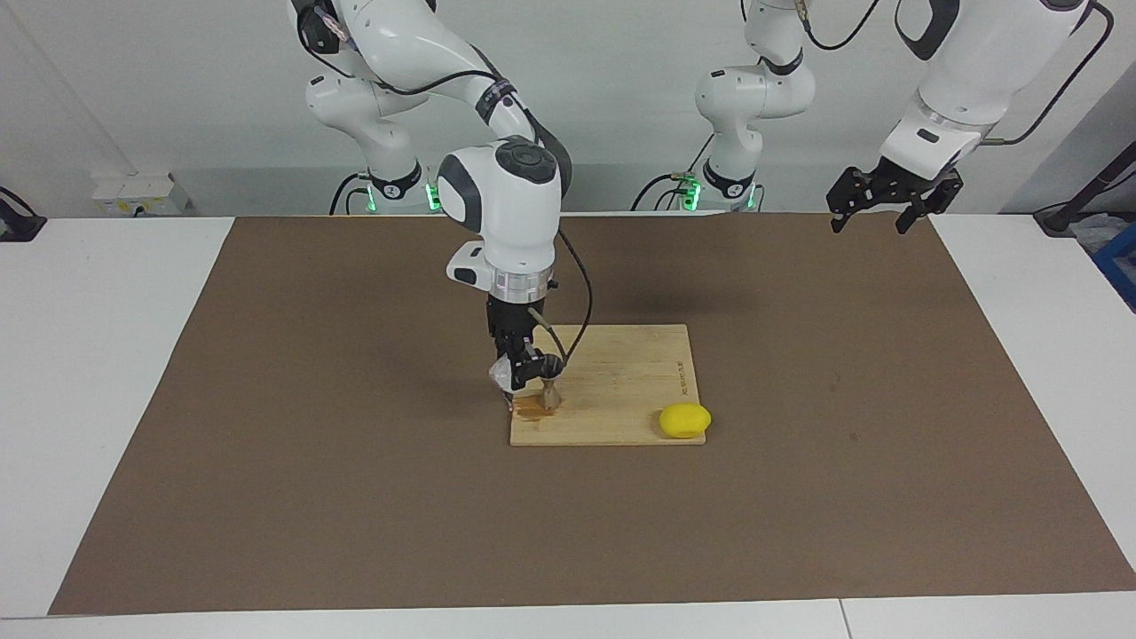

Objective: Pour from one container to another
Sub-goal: 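Tilt the glass cup with the right gripper to pour into the metal cup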

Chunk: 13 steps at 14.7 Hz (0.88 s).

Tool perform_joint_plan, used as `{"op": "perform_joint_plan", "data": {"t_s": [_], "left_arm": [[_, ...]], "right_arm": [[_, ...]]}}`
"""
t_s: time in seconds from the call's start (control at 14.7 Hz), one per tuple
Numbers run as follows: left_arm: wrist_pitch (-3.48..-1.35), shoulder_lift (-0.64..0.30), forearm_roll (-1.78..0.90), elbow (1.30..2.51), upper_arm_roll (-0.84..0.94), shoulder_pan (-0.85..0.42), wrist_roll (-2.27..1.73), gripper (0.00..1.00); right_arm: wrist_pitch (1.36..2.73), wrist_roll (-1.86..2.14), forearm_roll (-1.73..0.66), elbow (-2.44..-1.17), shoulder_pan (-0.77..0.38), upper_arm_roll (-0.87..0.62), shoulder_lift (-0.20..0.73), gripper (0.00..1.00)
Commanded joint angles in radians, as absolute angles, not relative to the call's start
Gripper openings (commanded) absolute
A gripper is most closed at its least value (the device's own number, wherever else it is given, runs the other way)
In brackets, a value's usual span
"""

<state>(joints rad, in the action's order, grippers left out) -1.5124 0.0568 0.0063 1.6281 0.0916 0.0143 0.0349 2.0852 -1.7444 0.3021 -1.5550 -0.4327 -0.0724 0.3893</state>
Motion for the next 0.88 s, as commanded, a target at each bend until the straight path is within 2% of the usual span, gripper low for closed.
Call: {"op": "perform_joint_plan", "data": {"t_s": [0.0, 0.81], "left_arm": [[-1.528, 0.091, -0.008, 1.666, 0.100, 0.031, 0.044, 1.00], [-1.528, 0.091, -0.008, 1.666, 0.100, 0.031, 0.044, 1.00]], "right_arm": [[2.066, -1.729, 0.356, -1.529, -0.451, -0.075, 0.399, 0.00], [2.065, -1.655, 0.445, -1.545, -0.474, -0.075, 0.394, 0.00]]}}
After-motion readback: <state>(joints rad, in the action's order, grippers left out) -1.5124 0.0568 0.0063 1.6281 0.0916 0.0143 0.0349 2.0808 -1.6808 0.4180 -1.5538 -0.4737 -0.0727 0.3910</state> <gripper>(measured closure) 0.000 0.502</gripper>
